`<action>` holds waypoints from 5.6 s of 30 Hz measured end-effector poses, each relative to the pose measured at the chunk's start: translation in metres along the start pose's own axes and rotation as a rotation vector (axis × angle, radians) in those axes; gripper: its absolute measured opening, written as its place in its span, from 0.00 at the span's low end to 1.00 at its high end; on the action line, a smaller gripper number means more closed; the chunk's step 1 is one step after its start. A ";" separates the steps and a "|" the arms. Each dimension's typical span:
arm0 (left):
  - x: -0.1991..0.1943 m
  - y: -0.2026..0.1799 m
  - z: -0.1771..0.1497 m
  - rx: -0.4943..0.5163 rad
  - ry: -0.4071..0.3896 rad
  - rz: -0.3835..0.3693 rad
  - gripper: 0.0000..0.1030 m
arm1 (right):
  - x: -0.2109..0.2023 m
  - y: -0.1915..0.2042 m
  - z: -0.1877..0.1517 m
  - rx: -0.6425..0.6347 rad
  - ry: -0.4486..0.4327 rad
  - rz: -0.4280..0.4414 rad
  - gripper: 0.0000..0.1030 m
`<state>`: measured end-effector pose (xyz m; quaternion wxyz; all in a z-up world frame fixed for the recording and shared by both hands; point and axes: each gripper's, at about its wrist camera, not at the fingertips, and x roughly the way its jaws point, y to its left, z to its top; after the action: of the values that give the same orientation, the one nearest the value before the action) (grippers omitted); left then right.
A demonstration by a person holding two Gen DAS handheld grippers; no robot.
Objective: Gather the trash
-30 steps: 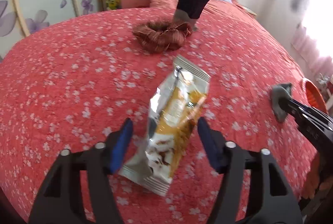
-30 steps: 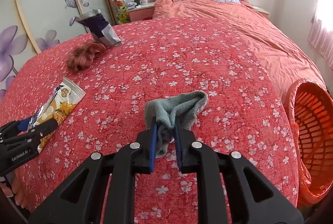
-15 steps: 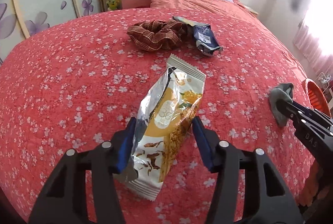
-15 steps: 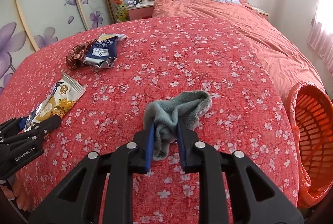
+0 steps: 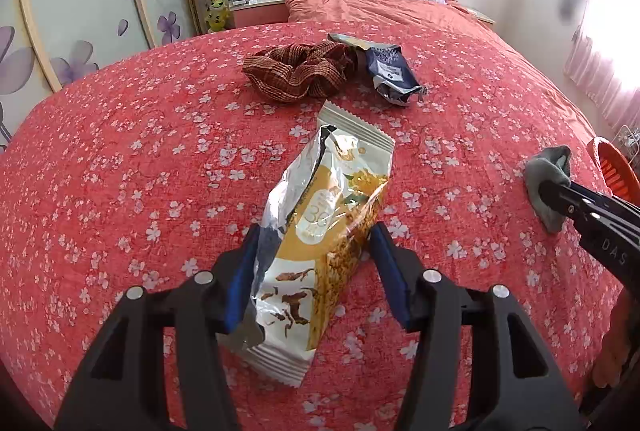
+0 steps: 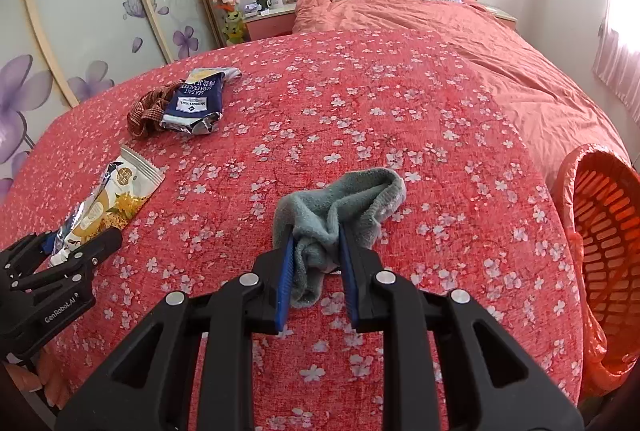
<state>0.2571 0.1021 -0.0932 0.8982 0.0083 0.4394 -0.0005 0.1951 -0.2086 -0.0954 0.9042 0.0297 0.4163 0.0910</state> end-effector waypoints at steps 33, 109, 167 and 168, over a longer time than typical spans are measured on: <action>0.001 0.001 -0.001 -0.029 0.004 0.002 0.63 | -0.003 -0.013 -0.002 0.043 0.001 0.055 0.23; -0.056 -0.371 0.036 0.360 -0.084 -0.548 0.48 | -0.144 -0.259 -0.022 0.401 -0.313 -0.173 0.31; 0.039 0.102 0.066 -0.184 0.040 0.097 0.19 | 0.002 0.045 0.045 -0.099 -0.063 0.089 0.62; 0.037 0.107 0.063 -0.188 0.042 0.096 0.23 | 0.008 0.054 0.051 -0.104 -0.062 0.097 0.62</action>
<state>0.3308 0.2080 -0.0819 0.8847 -0.0548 0.4552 0.0839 0.2313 -0.1530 -0.0615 0.9114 0.0056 0.3810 0.1552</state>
